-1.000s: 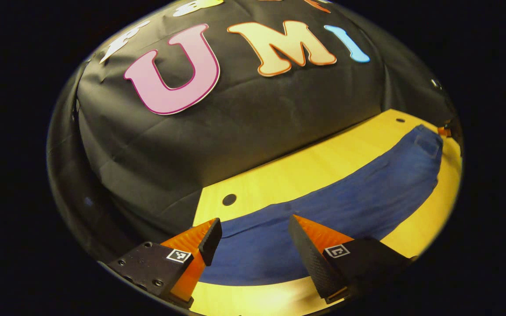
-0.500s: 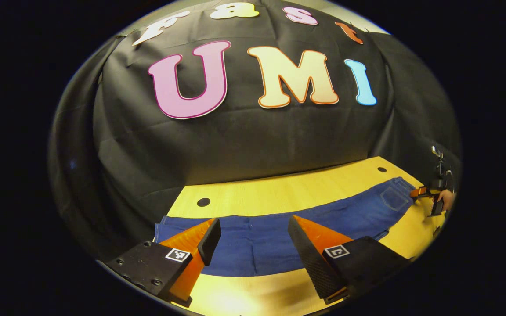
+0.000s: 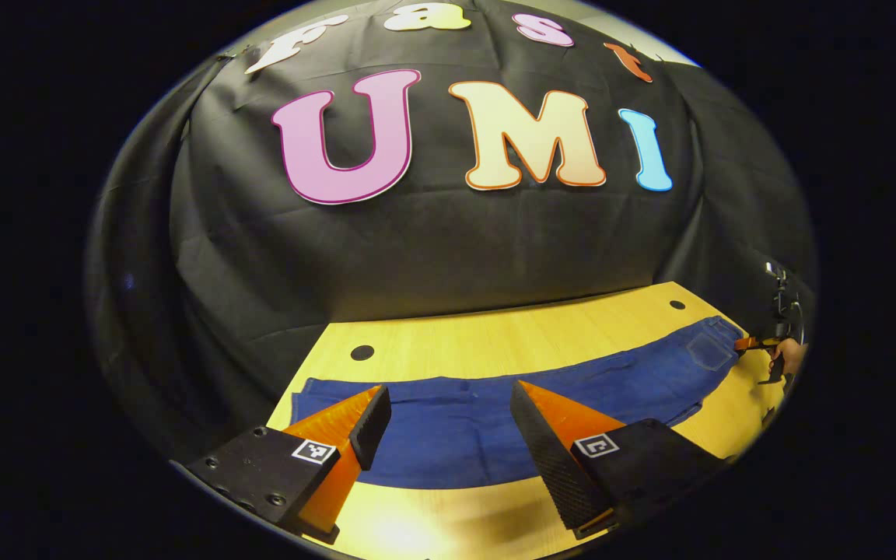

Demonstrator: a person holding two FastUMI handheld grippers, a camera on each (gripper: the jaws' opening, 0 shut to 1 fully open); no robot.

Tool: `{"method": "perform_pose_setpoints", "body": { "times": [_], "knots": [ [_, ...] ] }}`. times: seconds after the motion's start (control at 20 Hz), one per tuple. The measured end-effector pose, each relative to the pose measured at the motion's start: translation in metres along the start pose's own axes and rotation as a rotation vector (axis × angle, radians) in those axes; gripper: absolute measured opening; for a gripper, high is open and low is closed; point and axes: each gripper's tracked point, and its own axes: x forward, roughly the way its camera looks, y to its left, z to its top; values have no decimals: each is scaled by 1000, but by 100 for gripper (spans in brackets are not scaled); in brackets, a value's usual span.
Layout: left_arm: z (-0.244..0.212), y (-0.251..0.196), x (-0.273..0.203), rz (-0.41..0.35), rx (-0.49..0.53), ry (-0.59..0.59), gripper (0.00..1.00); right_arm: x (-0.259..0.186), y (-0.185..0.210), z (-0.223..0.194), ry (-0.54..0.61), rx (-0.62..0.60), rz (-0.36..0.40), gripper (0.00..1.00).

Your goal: Grasp the waist and the cuffs of the jeans and fold them to make the two legs overlap; first hold the waist and fold one-third of the jeans toward the cuffs, then hold the cuffs and fold the remaining one-third in the same direction to finish folding.

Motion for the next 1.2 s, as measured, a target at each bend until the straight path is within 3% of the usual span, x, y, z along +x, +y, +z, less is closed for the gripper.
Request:
{"method": "perform_pose_setpoints", "body": {
  "times": [0.15,0.3,0.35,0.45,0.85,1.0,1.2],
  "knots": [
    [-3,14,-2,7,-27,12,95,-12,11,5,-49,-30,-22,8],
    [-7,34,4,18,-21,27,95,-53,23,39,-173,-46,15,9],
    [-9,39,6,18,-20,37,100,-71,29,49,-206,-49,33,9],
    [-9,47,10,12,-17,39,95,-107,38,63,-267,-56,64,8],
    [-9,88,22,-25,-50,29,95,-205,30,85,-407,-58,254,7],
    [-10,107,23,-36,-47,28,95,-232,6,89,-454,-43,333,8],
    [-14,135,22,-40,-66,23,95,-220,-2,84,-477,-60,448,8]
  ]
}}
